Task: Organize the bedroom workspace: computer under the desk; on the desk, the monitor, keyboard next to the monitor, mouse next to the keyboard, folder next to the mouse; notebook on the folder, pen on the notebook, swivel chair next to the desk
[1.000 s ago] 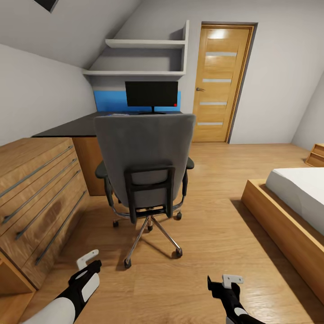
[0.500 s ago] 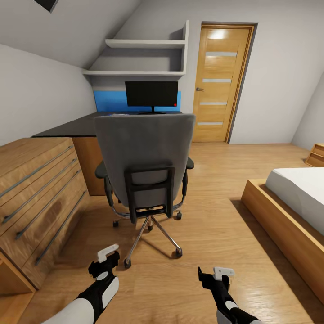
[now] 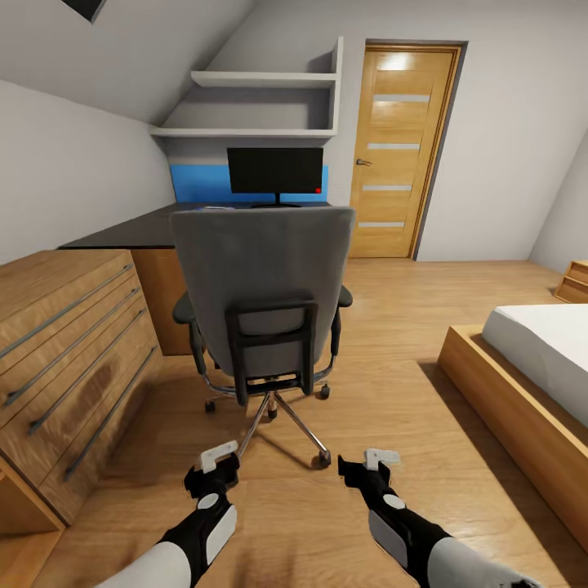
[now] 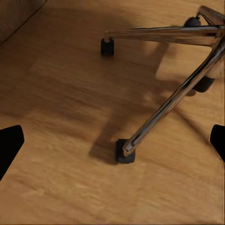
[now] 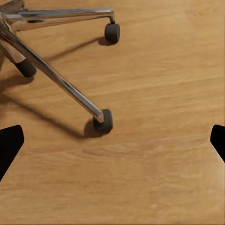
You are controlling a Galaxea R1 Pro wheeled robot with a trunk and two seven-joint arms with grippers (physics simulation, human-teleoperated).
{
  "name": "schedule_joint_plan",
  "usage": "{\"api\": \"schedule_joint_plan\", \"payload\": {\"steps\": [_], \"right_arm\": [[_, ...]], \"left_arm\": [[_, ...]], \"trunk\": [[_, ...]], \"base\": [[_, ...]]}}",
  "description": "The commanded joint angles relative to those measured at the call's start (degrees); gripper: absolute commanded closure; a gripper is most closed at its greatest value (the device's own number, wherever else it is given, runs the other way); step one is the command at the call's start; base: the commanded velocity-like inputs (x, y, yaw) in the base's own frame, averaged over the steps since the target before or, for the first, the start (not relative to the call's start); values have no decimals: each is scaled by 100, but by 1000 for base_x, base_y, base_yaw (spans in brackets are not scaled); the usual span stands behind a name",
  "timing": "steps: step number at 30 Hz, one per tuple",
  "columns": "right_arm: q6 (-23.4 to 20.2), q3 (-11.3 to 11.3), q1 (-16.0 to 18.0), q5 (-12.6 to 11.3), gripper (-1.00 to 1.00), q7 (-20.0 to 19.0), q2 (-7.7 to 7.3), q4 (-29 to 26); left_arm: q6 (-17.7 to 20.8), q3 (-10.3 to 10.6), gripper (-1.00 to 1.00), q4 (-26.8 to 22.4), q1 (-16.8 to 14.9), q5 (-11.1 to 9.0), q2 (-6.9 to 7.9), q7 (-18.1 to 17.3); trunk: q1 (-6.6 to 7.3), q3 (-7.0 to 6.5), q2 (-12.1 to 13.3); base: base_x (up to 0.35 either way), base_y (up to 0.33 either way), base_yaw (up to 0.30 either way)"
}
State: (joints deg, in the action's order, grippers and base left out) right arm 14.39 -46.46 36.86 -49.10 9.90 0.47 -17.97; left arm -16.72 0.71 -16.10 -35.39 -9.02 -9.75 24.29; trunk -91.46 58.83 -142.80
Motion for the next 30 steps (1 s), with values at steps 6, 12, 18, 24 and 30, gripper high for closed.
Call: {"api": "schedule_joint_plan", "payload": {"steps": [6, 12, 18, 24, 30], "right_arm": [[-700, -47, 501, -45, -100, 72, 124, -184], [-1212, -47, 963, -40, -100, 75, 341, -245], [-1303, -78, 1095, 78, -100, 79, 586, -371], [-1166, -64, 1104, 308, -100, 82, 594, -388], [-827, -73, 1104, 322, -100, 82, 594, -356]], "left_arm": [[93, 210, -100, -340, -3, -52, -25, 5], [1091, 254, -100, -960, -3, -55, -25, 6], [1553, 289, -100, -1495, -3, -58, -25, -15], [1605, 995, -100, -1986, -3, -71, -25, -139], [1574, 1320, -100, -1972, -3, -65, -25, -467]], "trunk": [[1, 5, -2], [1, 5, -2], [1, 5, -2], [1, 5, -2], [1, 5, -2]], "base": [[0, 0, 0], [0, 0, 0], [0, 0, 0], [0, 0, 0], [0, 0, 0]]}}
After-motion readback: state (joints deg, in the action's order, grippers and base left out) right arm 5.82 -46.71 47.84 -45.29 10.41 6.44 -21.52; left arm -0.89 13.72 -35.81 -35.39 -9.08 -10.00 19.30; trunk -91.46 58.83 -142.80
